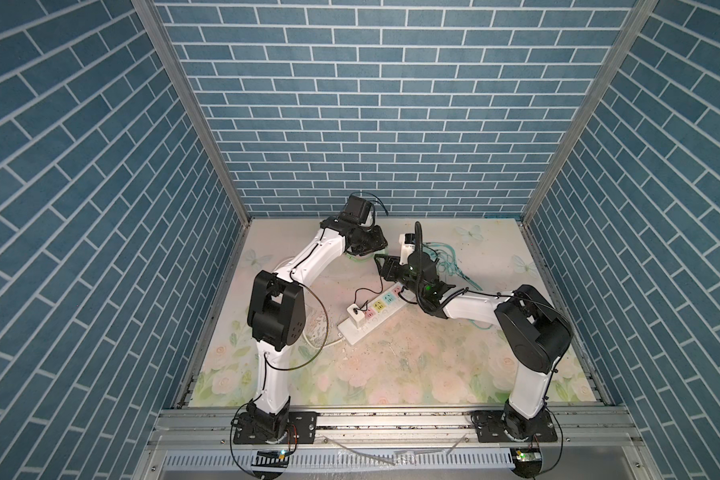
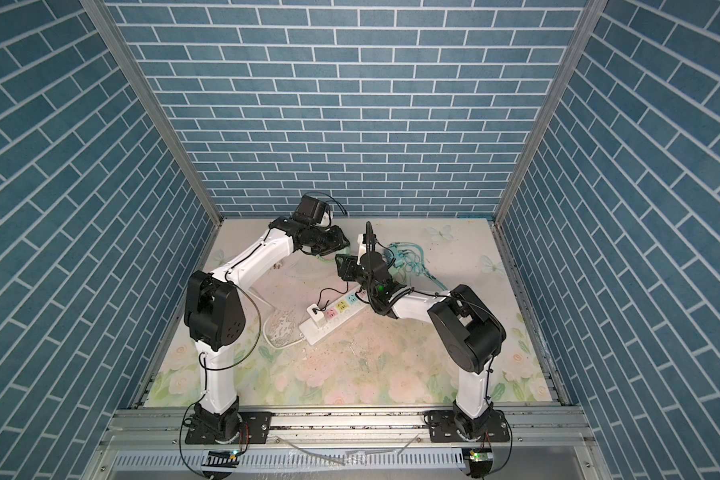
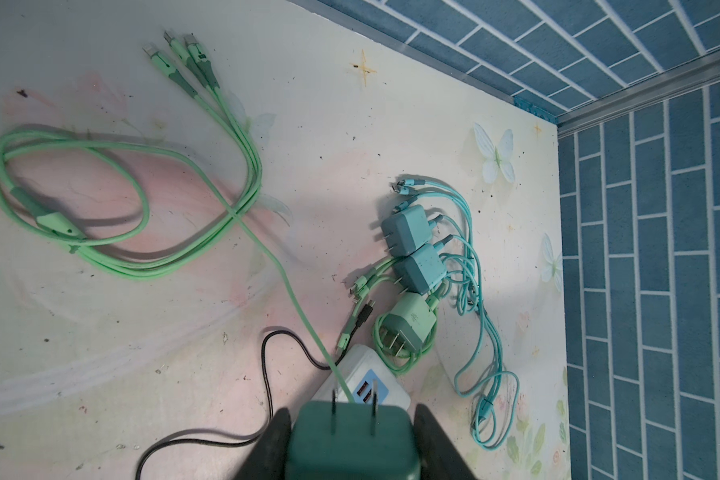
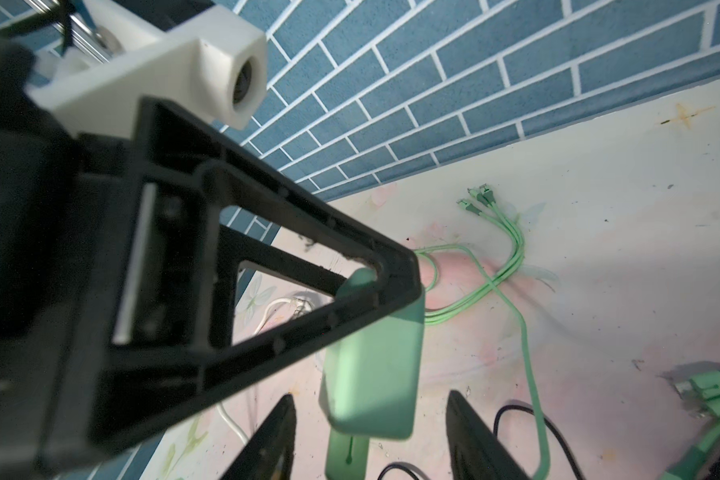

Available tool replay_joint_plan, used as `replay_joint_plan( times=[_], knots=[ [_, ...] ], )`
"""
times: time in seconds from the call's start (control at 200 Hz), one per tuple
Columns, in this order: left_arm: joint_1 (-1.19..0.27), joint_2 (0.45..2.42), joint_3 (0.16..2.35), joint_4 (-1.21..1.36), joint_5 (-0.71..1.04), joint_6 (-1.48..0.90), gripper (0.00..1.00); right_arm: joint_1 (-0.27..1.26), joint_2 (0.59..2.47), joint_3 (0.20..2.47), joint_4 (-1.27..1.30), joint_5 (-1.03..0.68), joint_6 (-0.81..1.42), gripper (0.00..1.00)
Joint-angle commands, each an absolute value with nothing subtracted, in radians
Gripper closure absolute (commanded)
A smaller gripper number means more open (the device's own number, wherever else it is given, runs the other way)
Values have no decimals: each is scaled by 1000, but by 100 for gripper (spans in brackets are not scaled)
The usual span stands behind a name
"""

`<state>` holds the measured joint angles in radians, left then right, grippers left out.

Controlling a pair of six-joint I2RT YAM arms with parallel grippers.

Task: Insert the plug
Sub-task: 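Close the right gripper around the green charger held by the left gripper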

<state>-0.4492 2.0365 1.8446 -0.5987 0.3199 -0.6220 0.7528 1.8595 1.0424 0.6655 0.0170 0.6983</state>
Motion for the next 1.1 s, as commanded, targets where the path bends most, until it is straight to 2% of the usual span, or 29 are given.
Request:
replay_joint_plan(
  times=[0.0,0.235,0.59,0.82,1.095],
  knots=[
    [-443,1992,1825,-579,335,-629,73,758,1875,1102,681,38,670,43],
    [-442,1983,1799,-559,350,-638,73,758,1892,1115,716,34,663,44],
    [-440,1971,1781,-546,347,-642,73,758,1917,1150,704,16,668,56],
    [-436,1967,1775,-539,348,-644,73,758,1919,1131,719,2,686,56],
    [-432,1967,1771,-531,350,-647,73,758,1920,1124,719,-2,693,68]
  ],
)
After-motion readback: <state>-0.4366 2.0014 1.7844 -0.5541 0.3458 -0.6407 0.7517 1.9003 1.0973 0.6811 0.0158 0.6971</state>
